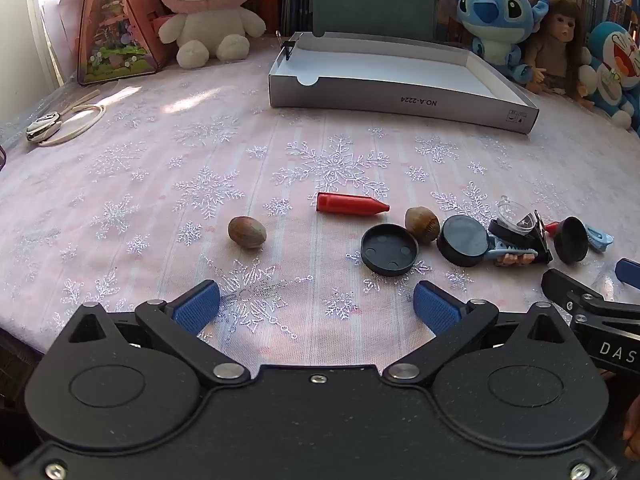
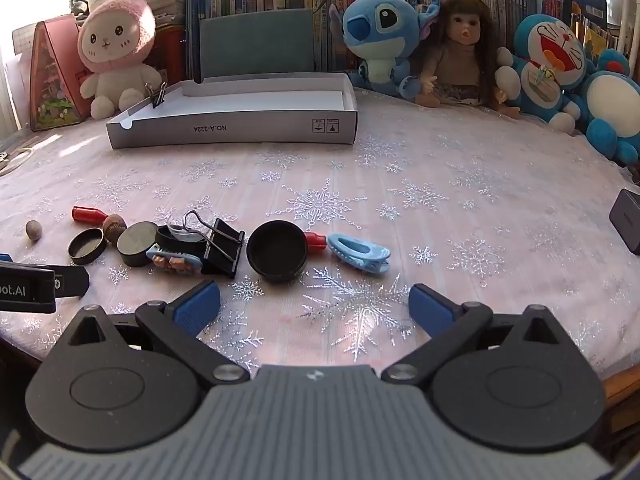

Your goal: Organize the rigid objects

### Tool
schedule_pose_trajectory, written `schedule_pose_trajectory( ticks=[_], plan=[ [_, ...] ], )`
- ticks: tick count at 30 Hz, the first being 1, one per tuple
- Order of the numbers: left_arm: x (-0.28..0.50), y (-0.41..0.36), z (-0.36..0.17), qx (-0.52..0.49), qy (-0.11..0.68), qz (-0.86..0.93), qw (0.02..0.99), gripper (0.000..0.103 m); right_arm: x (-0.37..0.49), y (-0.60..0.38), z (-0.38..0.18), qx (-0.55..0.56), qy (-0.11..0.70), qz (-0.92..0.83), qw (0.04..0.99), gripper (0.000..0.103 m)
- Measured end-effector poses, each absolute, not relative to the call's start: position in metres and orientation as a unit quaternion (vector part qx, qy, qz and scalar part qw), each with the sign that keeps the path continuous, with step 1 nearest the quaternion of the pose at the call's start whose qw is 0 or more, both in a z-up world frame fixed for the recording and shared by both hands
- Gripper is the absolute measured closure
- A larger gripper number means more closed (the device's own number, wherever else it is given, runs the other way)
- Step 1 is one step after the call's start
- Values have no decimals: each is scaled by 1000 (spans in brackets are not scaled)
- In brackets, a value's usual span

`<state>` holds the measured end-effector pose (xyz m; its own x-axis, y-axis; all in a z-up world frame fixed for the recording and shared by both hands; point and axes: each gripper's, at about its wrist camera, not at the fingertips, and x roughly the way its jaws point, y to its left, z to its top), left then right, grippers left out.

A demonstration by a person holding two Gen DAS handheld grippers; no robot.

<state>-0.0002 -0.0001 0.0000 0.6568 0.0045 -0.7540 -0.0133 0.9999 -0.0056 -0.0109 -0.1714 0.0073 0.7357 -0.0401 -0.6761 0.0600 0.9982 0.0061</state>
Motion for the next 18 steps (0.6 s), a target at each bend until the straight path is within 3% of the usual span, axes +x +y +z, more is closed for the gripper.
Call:
schedule_pose_trajectory(
  ticks=[18],
  plan=[
    [1, 1, 1, -6, 418, 4, 909, 0, -11, -171, 8, 11, 363, -29, 931, 0]
  ],
)
